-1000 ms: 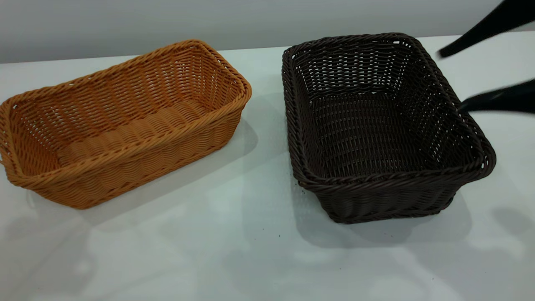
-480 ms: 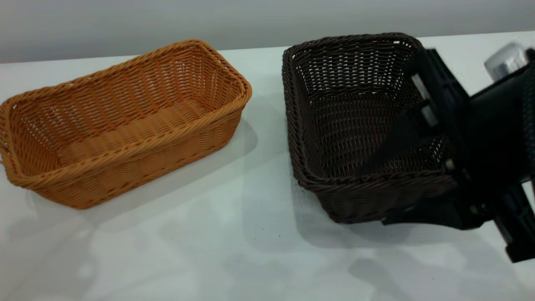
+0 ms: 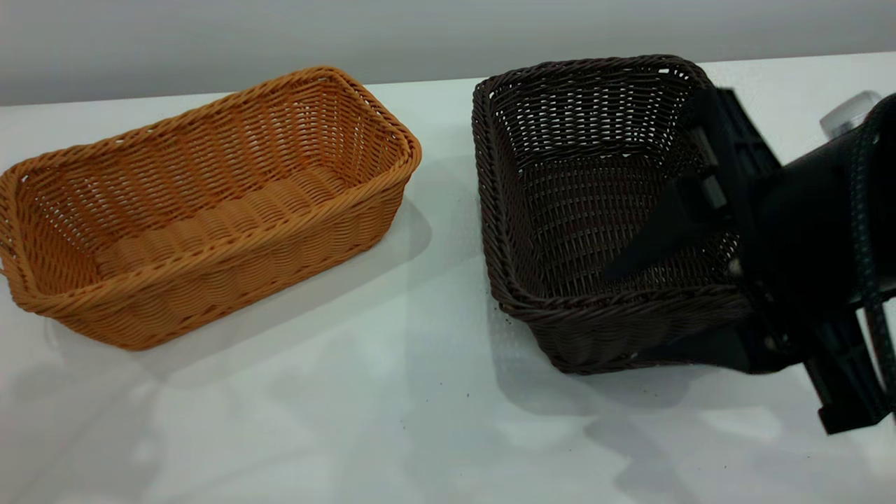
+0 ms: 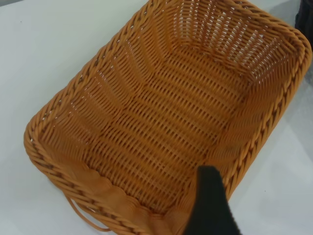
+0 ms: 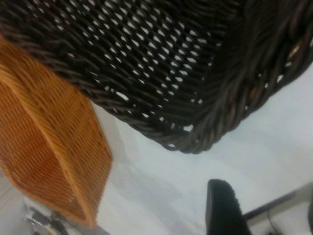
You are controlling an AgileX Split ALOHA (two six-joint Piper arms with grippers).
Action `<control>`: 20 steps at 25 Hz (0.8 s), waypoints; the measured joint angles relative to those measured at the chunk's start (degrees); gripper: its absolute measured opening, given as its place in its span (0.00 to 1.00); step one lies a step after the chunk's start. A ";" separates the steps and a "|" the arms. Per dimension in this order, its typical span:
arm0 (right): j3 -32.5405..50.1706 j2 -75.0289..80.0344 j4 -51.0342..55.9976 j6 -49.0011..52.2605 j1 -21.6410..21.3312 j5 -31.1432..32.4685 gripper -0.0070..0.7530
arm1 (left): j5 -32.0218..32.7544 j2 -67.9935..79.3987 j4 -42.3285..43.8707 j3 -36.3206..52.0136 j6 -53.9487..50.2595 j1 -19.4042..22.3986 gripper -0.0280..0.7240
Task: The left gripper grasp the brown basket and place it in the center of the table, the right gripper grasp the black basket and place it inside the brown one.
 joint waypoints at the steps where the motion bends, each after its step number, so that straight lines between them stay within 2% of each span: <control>1: 0.00 0.76 0.00 -0.99 0.00 0.32 0.49 | 0.00 0.00 0.00 0.00 0.00 0.00 0.62; 7: -0.79 4.90 -0.18 -7.75 0.00 1.50 0.49 | 0.05 0.00 0.00 0.00 0.00 0.00 0.62; 17: -8.98 7.23 -0.25 -10.57 0.00 6.52 0.49 | 1.30 0.00 0.00 0.00 0.00 0.00 0.62; 20: -9.70 7.39 -0.25 -10.51 0.00 4.40 0.49 | 1.30 0.00 0.00 0.00 0.00 0.00 0.62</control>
